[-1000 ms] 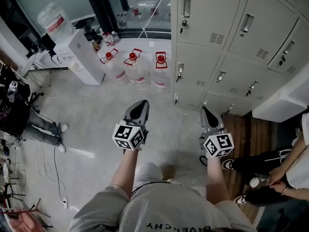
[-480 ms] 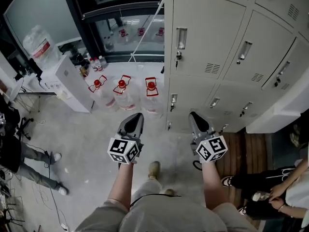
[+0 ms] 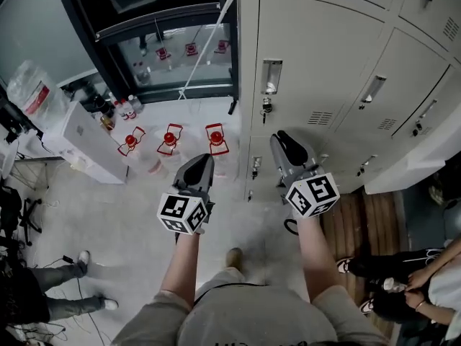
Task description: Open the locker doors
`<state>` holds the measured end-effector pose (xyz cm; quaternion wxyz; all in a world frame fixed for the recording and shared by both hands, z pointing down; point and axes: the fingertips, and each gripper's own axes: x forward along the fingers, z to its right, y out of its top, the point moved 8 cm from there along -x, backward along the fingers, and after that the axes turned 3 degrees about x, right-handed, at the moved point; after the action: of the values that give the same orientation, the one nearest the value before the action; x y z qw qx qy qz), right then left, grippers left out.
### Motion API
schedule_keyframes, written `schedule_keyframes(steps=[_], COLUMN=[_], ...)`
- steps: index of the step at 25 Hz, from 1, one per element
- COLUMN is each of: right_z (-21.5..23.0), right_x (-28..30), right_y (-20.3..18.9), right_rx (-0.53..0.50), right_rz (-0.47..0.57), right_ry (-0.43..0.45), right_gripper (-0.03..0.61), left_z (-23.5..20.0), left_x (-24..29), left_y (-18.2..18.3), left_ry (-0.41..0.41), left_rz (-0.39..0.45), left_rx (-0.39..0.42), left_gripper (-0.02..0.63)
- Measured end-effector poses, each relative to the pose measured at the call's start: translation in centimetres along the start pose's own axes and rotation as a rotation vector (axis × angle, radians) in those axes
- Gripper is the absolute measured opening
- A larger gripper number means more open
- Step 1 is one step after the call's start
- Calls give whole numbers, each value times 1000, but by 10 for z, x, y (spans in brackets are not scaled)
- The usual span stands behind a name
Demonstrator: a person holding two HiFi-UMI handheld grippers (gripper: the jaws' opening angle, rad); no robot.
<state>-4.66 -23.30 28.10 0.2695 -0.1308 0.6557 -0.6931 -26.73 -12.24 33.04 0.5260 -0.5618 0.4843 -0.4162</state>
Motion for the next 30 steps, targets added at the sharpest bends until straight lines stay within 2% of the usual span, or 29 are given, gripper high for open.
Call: schedule_keyframes(steps=[5, 12, 19, 21, 30], right_z=[10, 13, 10, 10, 6], right_x=[41, 90, 115, 117, 112], right_y=[23, 45, 46, 46, 46], right_rx=[-75, -165, -187, -164, -119], right_rz=[1, -40, -76, -73, -50], right_ry=[-39, -95, -147, -159, -142], right_gripper=[97, 131, 147, 147, 130], left_z=[-15, -33, -52, -56, -63], left_x=[33, 52, 49, 45, 34], left_y=[2, -6, -12, -14, -19], left_ry=[-54, -90, -76, -70, -65], left_rz=[-15, -30, -47, -49, -49], left_rx=[6, -23, -27, -28, -34], left_gripper=[-2, -2, -2, -2, -2])
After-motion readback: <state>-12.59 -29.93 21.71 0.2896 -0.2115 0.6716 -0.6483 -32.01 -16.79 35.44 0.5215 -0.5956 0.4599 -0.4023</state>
